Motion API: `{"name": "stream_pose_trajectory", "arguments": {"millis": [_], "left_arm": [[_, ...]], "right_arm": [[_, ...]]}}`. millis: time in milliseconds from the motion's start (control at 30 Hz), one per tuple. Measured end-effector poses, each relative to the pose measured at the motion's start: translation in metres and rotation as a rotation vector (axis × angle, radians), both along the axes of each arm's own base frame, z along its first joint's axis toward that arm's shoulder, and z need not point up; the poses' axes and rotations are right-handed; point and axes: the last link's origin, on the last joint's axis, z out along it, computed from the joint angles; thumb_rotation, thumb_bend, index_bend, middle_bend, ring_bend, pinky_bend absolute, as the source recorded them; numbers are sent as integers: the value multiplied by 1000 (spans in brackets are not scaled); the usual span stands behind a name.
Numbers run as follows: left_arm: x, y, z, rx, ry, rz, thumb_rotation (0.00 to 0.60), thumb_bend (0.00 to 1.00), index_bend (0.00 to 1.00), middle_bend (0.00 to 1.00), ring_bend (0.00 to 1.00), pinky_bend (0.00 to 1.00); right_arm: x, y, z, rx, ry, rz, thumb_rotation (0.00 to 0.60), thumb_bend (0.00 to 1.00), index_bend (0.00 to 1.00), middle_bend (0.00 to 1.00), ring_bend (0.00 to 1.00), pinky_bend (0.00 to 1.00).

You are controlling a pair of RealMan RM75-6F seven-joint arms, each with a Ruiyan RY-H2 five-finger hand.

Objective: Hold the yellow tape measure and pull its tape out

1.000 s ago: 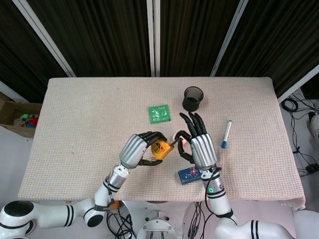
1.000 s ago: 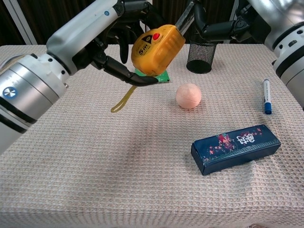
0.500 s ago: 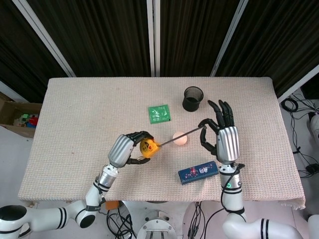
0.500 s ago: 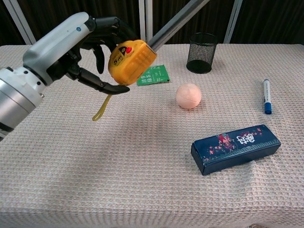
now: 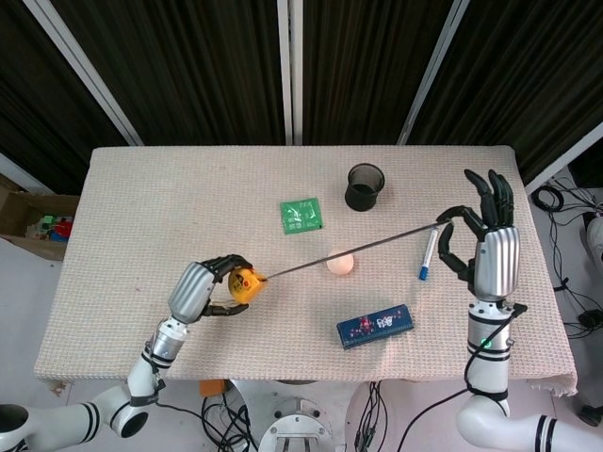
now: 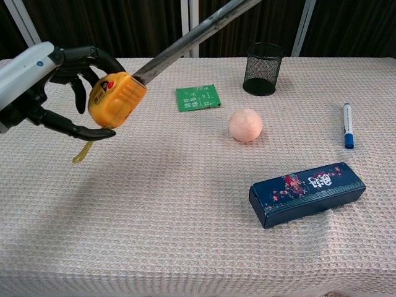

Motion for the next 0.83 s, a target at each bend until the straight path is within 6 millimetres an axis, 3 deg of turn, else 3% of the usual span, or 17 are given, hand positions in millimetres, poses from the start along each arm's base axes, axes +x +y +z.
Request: {"name": "stream_pose_trajectory", "arguments": {"millis": [300,833], "left_arm": [[-15,-9,7,31,27,-31,600,315,655,638,566,624],[-8,-16,7,36,37,-79,600,318,657,640,567,626]], "right_arm": [[-16,-1,21,-8,-15,-18,600,682,824,161,0,0],[-28,-7,30,12,-31,-40,600,683,828,164,0,0]]}}
